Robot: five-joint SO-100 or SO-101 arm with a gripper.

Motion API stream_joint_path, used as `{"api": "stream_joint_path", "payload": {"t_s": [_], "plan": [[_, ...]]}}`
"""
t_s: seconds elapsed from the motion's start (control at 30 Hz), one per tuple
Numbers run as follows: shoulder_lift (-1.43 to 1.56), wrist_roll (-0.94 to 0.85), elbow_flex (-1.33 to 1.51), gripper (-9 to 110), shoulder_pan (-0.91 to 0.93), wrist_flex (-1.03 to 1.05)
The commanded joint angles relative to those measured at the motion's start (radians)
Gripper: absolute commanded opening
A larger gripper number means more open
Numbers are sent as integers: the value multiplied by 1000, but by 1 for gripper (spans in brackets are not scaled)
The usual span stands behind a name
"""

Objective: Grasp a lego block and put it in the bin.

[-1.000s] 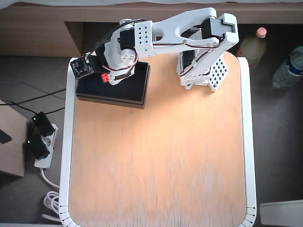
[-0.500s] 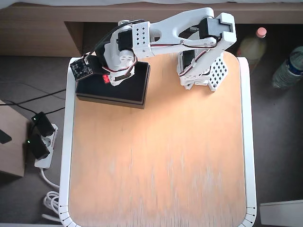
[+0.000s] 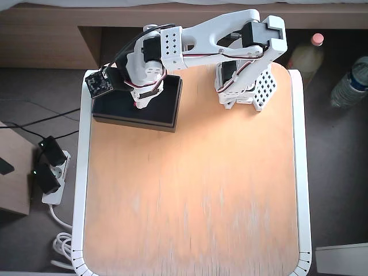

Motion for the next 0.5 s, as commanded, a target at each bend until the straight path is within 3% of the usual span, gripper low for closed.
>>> {"api": "stream_joint_path", "payload": {"t_s": [0.0, 0.47], "plan": [[89, -26, -52, 16, -23, -28], [370, -147, -84, 1, -253, -28]]}}
